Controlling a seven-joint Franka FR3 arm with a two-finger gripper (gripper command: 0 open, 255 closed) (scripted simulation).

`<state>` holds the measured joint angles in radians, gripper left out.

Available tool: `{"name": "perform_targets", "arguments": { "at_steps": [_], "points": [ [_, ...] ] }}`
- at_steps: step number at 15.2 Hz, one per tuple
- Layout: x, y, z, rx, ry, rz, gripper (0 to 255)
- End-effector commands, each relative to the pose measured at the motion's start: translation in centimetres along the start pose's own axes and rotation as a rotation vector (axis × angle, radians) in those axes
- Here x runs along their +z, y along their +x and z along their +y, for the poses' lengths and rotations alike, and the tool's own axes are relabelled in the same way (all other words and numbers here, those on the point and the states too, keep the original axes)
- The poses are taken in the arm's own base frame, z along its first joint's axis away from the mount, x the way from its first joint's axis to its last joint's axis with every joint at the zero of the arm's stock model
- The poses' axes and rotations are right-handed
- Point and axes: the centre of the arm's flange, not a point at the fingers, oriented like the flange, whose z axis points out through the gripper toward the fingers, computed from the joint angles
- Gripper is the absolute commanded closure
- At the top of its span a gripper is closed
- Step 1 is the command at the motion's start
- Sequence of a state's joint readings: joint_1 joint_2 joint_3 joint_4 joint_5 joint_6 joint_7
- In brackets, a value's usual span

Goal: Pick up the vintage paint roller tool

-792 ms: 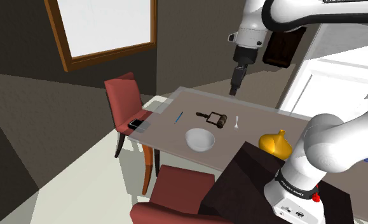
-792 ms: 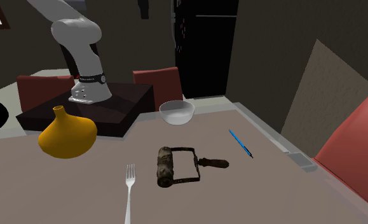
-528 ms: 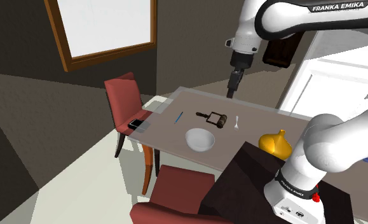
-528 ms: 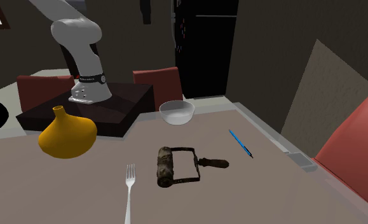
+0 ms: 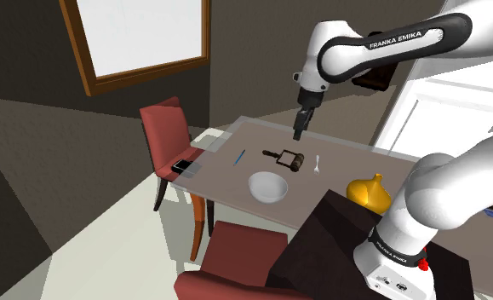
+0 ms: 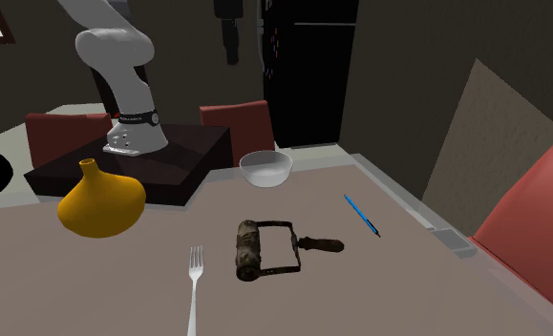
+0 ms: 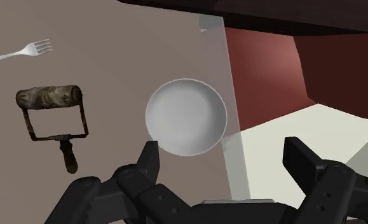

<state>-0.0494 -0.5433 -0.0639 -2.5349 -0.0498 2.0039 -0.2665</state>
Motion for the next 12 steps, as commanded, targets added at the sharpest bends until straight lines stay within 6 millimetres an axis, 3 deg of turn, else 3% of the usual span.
{"name": "perform_targets", "arguments": {
  "at_steps": [1,12],
  "points": [
    [2.1,0.7,1.6,0.005,-0.009,0.005,0],
    [11.8,5.2,10.6,0.032,-0.054,0.026,0]
  ]
}}
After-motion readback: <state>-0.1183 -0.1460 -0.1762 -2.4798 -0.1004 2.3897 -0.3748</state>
